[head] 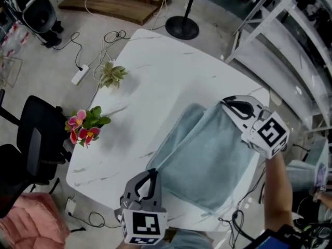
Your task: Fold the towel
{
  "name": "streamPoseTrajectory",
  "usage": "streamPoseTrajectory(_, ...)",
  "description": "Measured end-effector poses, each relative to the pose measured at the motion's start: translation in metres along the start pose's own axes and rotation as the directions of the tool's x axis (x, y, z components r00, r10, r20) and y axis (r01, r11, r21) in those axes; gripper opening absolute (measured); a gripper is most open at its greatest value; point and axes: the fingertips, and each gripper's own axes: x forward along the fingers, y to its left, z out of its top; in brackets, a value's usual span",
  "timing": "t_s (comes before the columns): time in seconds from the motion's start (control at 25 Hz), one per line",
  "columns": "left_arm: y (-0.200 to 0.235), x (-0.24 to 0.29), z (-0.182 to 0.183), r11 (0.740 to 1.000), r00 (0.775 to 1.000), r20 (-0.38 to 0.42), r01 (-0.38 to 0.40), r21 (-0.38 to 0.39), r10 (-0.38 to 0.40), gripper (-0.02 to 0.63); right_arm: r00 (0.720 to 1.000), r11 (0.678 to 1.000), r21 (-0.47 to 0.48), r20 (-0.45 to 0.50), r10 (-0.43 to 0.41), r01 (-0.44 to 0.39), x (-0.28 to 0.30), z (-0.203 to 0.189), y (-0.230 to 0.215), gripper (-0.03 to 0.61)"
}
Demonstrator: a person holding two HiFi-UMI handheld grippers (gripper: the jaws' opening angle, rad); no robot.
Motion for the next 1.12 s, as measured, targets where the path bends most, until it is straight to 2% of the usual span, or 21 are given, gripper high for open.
streamPoseTrajectory(0.32, 0.006, -0.015, 0.014, 1.0, 1.0, 0.03, -0.01, -0.013, 0.011, 0.021, 1.0, 0.999, -0.032, 0.016, -0.01, 0.01, 0.004, 0.021, -0.005, 0.026)
streamPoseTrajectory(0.6, 0.009, -0.017, 0.011, 0.999, 0.999, 0.035, -0.013, -0.033, 0.014, 0.021, 1.0, 0.999, -0.041, 0.018, -0.004, 0.004, 0.013, 0.028, -0.004, 0.027)
streamPoseTrajectory(1.12, 0.018, -0.002, -0.014, 0.998, 1.0, -0.022, -0.019, -0.066, 0.018, 0.021, 0.999, 0.998, -0.038, -0.032, 0.042, -0.044, 0.05, 0.011, 0.001, 0.028)
